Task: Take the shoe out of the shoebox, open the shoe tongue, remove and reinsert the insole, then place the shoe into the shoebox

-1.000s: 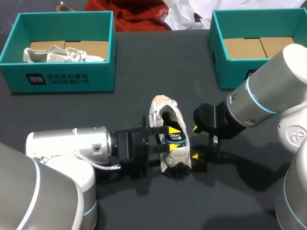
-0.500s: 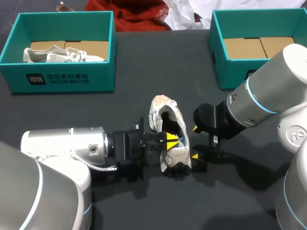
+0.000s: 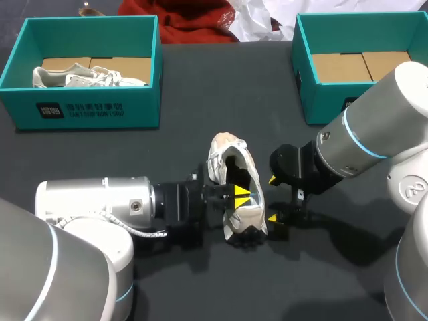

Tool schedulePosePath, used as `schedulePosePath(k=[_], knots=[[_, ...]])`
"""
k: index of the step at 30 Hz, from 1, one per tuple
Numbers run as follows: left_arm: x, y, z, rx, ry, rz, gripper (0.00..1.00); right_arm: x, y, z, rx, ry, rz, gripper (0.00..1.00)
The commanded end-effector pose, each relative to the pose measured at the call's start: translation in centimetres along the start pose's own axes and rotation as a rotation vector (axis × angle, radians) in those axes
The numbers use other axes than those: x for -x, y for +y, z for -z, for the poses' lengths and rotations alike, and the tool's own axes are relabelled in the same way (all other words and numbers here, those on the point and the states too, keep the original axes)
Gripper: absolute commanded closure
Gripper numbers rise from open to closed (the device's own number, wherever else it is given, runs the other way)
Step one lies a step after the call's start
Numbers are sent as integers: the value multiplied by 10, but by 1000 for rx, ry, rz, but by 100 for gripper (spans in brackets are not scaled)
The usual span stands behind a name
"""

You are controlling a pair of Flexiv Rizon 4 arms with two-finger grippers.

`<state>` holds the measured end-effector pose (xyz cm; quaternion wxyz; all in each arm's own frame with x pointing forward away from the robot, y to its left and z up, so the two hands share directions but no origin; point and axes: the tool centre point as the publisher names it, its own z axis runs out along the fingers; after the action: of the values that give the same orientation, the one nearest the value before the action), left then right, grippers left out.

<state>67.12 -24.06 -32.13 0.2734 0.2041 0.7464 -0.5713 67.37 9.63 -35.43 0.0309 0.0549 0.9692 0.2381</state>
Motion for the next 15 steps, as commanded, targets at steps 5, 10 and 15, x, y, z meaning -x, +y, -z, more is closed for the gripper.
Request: schedulePosePath(k=[5,10,15], knots=[[6,-19,11,-11,39,33,82,-2,0,-1,0,-2,1,0],[8,-24,12,-1,64,35,82,-2,0,-1,0,-2,1,0],[5,-26,16,-6,120,46,78,-2,0,-1,0,-2,1,0]])
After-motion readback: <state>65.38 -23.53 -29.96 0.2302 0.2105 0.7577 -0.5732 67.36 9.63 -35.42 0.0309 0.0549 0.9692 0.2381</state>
